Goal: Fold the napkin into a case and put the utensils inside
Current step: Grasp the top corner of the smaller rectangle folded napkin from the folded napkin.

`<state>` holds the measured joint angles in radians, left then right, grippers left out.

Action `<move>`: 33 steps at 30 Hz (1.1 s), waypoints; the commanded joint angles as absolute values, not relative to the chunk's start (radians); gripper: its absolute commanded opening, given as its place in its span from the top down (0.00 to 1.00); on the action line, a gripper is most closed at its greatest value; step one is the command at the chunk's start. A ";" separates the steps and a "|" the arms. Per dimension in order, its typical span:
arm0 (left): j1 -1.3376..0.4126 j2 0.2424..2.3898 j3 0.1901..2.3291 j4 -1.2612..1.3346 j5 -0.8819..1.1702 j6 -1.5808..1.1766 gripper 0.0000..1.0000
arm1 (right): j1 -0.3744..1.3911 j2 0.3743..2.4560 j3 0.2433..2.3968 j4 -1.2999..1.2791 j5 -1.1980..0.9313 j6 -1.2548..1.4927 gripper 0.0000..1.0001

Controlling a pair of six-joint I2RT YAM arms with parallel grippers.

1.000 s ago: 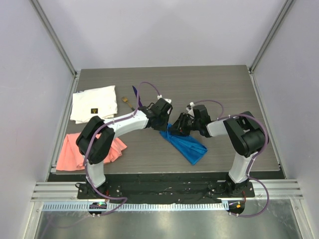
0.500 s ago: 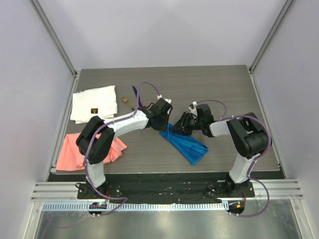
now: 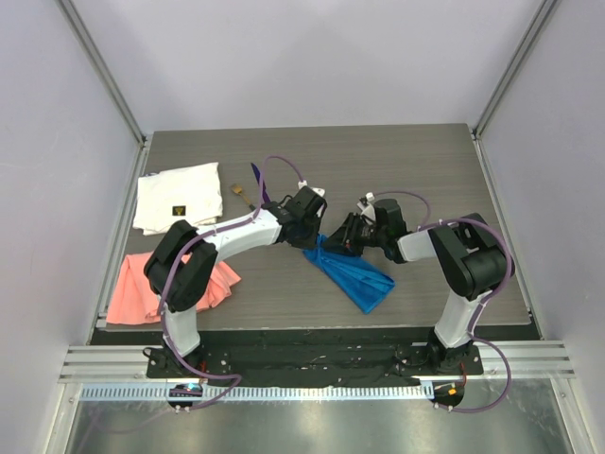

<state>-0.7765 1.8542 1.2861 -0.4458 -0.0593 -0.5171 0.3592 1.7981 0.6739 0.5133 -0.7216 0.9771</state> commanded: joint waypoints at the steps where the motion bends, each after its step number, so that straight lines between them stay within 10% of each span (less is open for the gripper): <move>1: -0.775 1.807 1.296 -0.445 -0.052 -0.523 1.00 | 0.347 1.782 0.670 0.575 -0.749 0.994 0.69; 15: -0.775 1.810 1.296 -0.437 -0.029 -0.534 1.00 | 0.342 1.859 0.672 0.608 -0.738 0.985 0.90; 33: -0.776 1.842 1.287 -0.410 -0.021 -0.538 1.00 | 0.426 1.937 0.710 0.704 -0.712 1.064 0.92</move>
<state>-0.7765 1.8538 1.2861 -0.4450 -0.0299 -0.5251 0.4114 1.9194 0.6811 0.6304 -0.7231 1.0397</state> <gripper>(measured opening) 0.016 0.078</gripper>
